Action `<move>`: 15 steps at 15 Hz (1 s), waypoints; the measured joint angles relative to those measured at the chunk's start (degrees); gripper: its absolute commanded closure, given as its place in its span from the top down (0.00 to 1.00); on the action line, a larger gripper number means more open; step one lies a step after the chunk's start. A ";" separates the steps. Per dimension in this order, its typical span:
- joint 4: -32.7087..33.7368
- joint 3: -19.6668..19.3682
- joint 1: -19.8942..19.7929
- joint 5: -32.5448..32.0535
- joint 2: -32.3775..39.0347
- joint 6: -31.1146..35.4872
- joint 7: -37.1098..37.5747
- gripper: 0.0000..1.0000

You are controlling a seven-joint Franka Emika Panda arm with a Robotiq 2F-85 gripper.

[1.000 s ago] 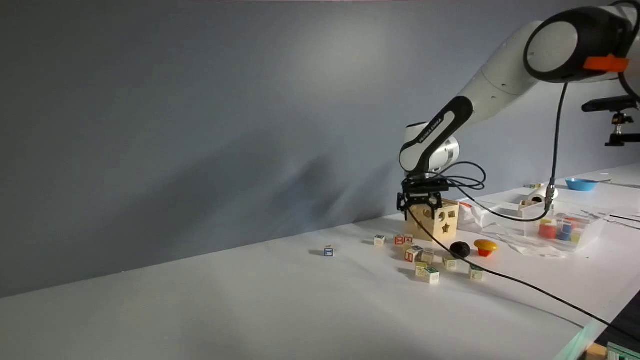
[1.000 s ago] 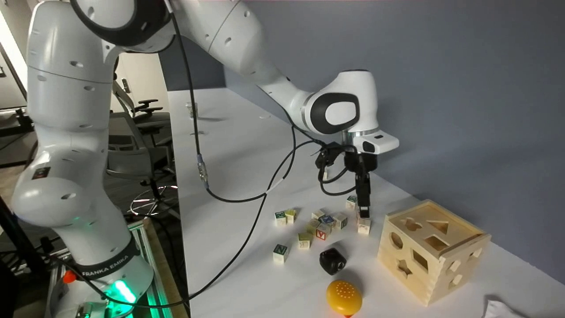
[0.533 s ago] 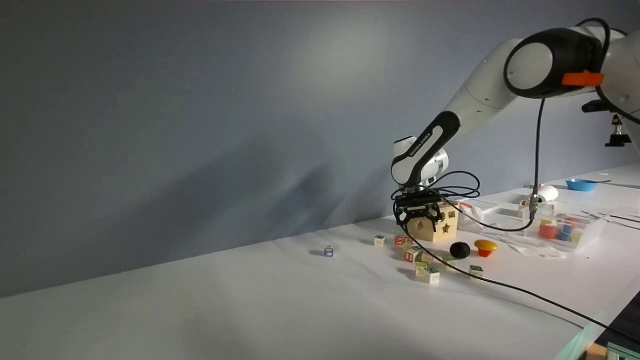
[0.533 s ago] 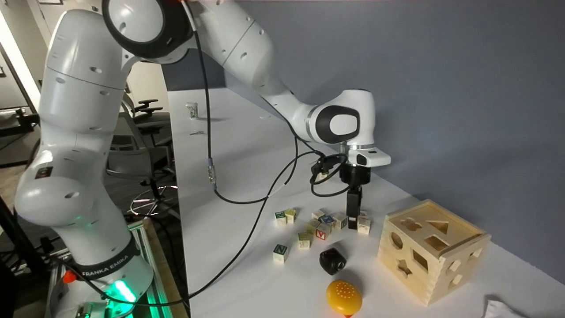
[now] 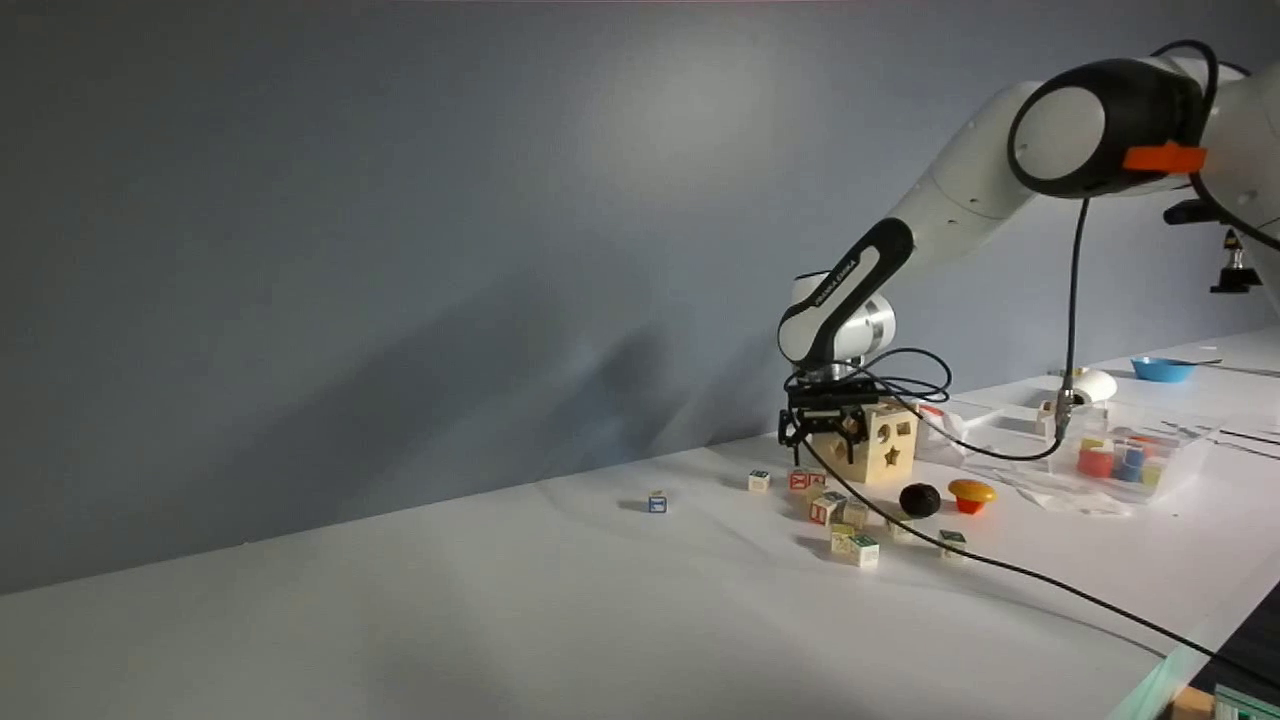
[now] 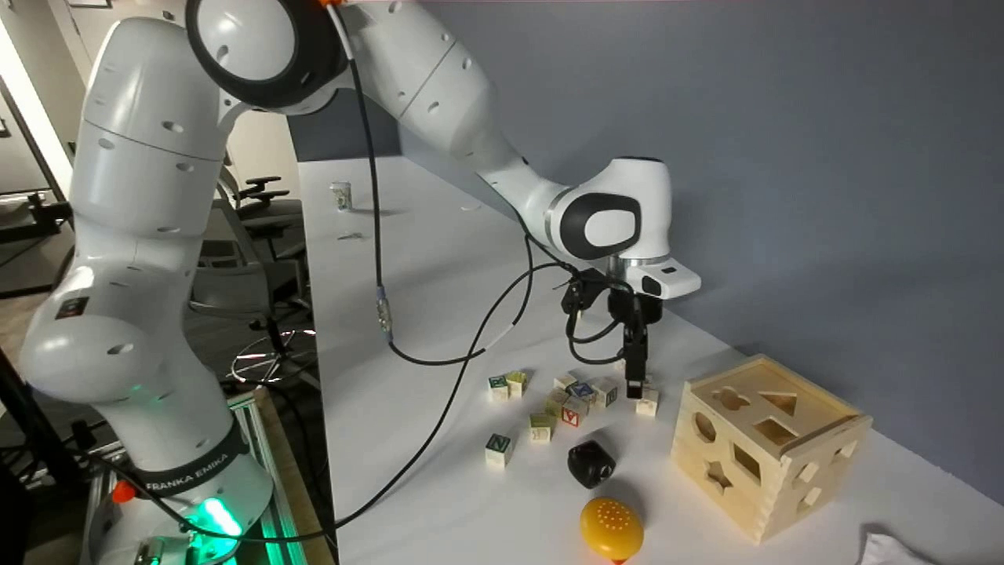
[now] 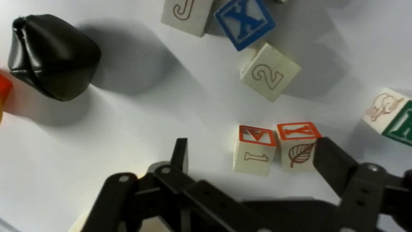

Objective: Move two right blocks to the left

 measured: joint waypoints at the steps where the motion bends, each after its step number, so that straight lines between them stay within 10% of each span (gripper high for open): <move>1: 0.00 0.08 -0.23 0.84 0.04 0.88 -0.85 1.00; 15: -3.03 -7.57 7.47 -10.53 1.82 15.05 7.01 1.00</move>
